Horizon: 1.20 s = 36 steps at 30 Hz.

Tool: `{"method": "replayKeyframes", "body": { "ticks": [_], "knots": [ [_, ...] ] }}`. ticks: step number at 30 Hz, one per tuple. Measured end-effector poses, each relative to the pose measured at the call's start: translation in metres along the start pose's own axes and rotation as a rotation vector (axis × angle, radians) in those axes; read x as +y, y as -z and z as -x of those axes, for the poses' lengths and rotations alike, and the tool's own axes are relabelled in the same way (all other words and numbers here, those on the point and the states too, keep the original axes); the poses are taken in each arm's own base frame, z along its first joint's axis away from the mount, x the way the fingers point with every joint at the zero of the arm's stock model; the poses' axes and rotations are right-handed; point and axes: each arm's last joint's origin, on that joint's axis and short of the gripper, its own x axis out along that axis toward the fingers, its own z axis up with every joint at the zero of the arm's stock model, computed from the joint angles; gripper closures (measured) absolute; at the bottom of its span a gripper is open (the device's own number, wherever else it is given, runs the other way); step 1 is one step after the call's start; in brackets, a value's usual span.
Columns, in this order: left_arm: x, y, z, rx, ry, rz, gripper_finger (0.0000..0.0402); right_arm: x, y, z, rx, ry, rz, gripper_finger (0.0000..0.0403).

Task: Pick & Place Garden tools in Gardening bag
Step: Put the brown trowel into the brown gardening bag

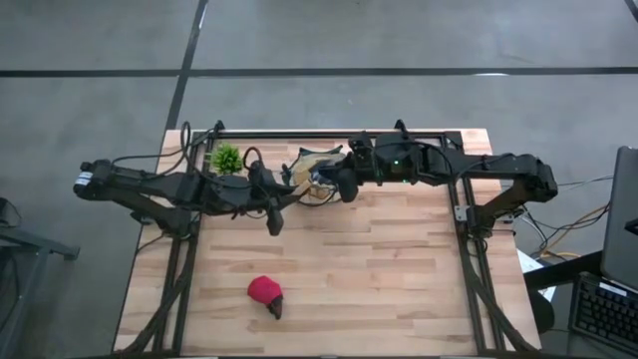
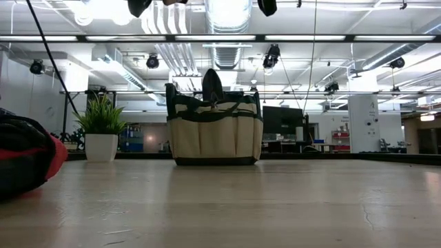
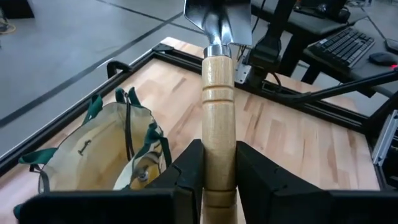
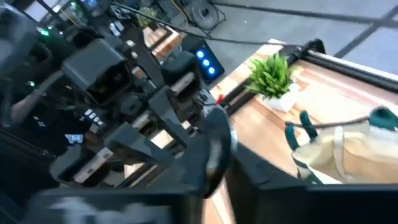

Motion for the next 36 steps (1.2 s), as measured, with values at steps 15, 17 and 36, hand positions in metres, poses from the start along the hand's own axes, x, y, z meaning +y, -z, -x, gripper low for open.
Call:
{"method": "replayKeyframes", "body": {
  "ticks": [15, 17, 36],
  "knots": [
    [0.017, 0.012, 0.021, 0.148, -0.066, -0.072, 0.0234, -0.007, 0.005, 0.014, 0.063, 0.120, 0.142, 0.0394],
    [0.019, 0.010, 0.026, 0.131, -0.080, -0.066, 0.0232, -0.011, 0.009, 0.015, 0.103, 0.169, 0.151, 0.0394],
    [0.023, 0.007, 0.031, 0.081, -0.150, -0.055, 0.0229, -0.029, 0.039, -0.020, 0.256, 0.369, 0.448, 0.0394]
  ]
}}
